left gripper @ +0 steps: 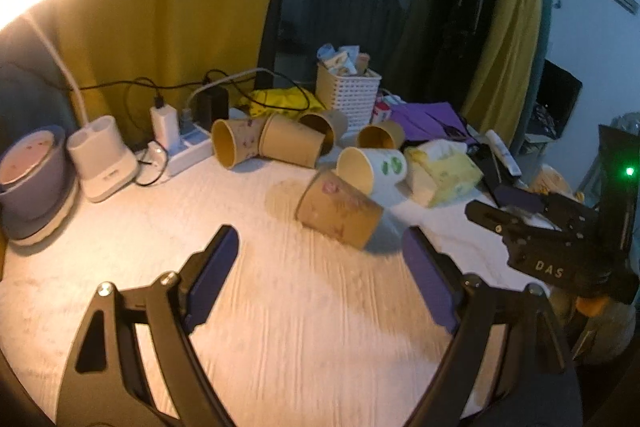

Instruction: Flip cup upright

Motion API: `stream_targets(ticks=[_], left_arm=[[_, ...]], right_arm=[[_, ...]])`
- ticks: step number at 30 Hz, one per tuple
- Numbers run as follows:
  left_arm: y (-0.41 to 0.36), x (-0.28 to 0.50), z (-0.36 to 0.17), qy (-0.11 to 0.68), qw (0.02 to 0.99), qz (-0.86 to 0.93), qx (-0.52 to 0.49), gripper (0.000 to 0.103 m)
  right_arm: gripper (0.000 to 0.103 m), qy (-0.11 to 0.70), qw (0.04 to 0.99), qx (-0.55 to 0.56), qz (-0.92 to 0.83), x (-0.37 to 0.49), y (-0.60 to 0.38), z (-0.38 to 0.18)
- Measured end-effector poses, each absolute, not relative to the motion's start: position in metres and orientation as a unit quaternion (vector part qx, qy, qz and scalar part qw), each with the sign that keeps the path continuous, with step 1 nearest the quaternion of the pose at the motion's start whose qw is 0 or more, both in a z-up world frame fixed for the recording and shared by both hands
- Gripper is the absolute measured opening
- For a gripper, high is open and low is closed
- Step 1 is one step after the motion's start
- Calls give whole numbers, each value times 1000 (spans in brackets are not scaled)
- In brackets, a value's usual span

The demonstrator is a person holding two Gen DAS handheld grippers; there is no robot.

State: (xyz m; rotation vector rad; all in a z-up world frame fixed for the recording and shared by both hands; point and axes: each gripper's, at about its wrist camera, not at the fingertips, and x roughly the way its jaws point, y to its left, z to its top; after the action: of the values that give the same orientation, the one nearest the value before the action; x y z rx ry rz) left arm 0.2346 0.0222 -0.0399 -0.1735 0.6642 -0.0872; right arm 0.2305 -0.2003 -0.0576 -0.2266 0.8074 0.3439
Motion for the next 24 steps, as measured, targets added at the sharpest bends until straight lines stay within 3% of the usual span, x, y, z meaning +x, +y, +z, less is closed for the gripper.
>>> stream_targets(ticks=[7, 16, 24], left_arm=[[28, 311, -47, 363, 924, -34, -114, 85], [54, 410, -88, 433, 871, -35, -231, 85], [67, 456, -117, 454, 837, -27, -304, 85]], right_arm=[[65, 385, 901, -107, 168, 297, -197, -56], [65, 384, 903, -93, 166, 363, -199, -58], [65, 406, 893, -87, 174, 390, -196, -80]])
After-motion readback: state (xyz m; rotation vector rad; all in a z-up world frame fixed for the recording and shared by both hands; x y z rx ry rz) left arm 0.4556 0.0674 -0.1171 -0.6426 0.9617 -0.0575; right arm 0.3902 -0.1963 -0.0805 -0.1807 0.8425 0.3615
